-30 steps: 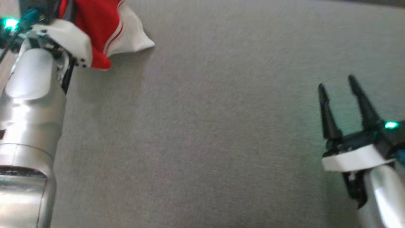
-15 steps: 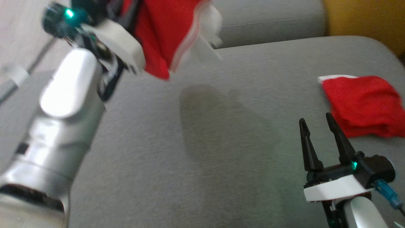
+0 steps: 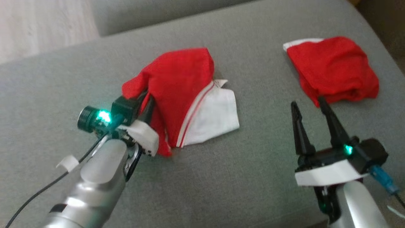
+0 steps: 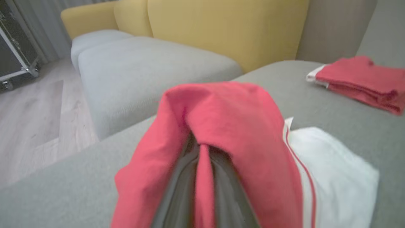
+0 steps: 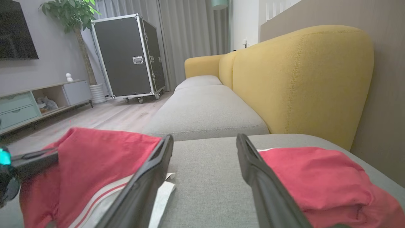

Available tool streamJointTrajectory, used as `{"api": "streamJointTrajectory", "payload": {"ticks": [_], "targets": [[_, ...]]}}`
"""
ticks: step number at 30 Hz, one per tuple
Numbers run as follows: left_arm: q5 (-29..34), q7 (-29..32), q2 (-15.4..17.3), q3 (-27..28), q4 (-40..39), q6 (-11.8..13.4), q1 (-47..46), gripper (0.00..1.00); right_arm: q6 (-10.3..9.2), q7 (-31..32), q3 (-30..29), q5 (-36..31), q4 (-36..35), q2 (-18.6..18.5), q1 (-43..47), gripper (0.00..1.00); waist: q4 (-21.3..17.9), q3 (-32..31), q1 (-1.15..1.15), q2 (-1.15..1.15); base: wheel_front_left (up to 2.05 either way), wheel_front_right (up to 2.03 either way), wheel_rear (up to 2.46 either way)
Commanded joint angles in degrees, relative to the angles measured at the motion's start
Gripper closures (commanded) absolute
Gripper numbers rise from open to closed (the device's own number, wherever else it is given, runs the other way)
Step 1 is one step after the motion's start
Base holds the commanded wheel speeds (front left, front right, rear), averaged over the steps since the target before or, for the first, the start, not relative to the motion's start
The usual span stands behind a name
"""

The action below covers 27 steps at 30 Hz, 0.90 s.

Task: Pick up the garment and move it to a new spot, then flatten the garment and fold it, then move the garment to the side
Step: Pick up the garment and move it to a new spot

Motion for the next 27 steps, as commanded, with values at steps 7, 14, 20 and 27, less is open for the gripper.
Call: {"api": "streamJointTrajectory", "payload": {"ticks": [7,14,20,27], "targets": [[2.1,-2.7,-2.0,4.8,-2.5,4.8,-0.4,0.00,-0.04,-0.6,-1.3,-0.7,-0.4,-0.2,-0.5,0.00,3.6,1.0,-0.02,0.00,0.00,0.00,0.00],[5.3,-2.7,-3.6,11.3,-17.1,7.6,14.8,0.00,-0.04,-0.6,-4.2,0.0,1.5,-0.3,4.8,0.00,10.7,-7.7,-0.02,0.00,0.00,0.00,0.00],[8.9,-2.7,-3.4,17.6,-28.9,9.0,28.1,0.00,-0.04,-0.6,-6.2,0.3,1.6,0.1,9.0,0.00,15.4,-11.8,-0.02,0.00,0.00,0.00,0.00],[14.9,-2.7,-3.7,23.1,-41.5,11.7,42.0,0.00,-0.04,-0.6,-7.6,0.0,1.4,0.6,13.7,0.00,18.0,-15.6,-0.02,0.00,0.00,0.00,0.00]]}}
